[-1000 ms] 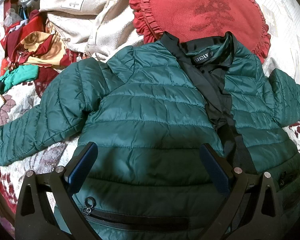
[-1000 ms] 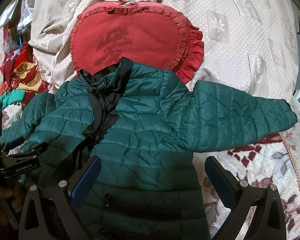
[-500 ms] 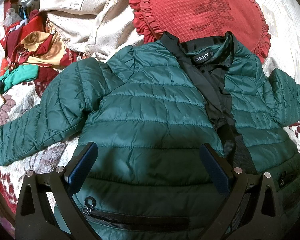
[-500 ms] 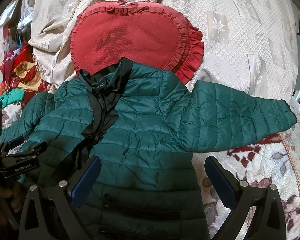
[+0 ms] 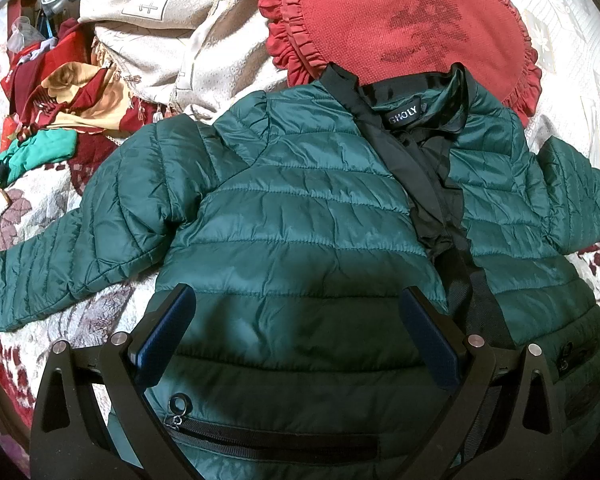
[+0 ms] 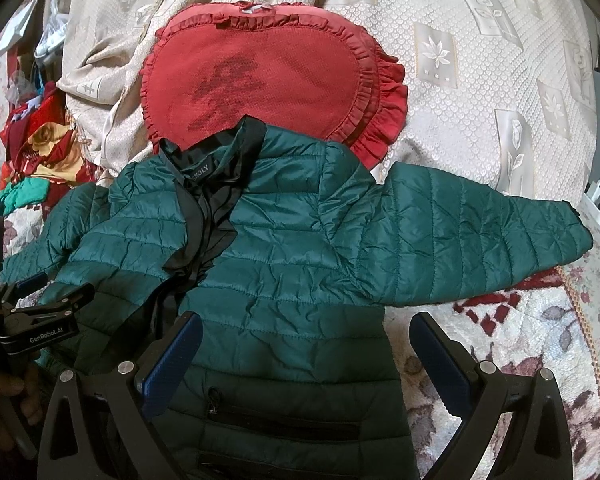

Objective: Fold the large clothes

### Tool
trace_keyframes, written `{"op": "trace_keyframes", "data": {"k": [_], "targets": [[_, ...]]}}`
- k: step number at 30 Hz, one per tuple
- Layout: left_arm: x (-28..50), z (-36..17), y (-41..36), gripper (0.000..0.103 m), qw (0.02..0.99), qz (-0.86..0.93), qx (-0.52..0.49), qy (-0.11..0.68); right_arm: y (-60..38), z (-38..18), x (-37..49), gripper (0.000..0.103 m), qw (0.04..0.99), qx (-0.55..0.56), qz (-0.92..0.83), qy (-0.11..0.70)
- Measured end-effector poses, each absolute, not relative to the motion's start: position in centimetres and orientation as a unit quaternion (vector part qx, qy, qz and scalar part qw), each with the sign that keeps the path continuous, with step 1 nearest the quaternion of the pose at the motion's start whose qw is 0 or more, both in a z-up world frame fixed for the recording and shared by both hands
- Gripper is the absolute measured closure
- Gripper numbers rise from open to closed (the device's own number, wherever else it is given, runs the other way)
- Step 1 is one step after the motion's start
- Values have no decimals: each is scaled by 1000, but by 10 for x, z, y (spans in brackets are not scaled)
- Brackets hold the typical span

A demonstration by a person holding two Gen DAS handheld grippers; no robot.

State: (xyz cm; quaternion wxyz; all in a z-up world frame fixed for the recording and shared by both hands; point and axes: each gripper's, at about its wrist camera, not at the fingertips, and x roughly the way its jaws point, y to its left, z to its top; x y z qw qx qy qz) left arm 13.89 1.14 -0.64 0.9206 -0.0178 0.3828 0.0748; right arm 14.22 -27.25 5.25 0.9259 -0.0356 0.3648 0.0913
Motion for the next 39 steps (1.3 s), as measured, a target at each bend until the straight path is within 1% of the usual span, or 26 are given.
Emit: {"op": "trace_keyframes", "data": {"k": [19,23,27,32,36,39], "targets": [[138,-6,12,1,921,76,-19,383,-274,54,144,0,926,-40,89,364],[134,2,13,1,922,76,-21,379,-276,54,148,0,928,-46,88,360],[124,23,22,1,926,80,-31,366,-275,56,150,0,931,-49,87,352],[94,64,57,1,947,92,-55,302,-270,60,145,0,934,-43,89,344],[73,92,113,1,948,145,-85,272,-265,61,136,0,934,-45,90,342],[64,104,157,1,944,160,-93,274,-263,64,126,1,935,-44,97,337]]}}
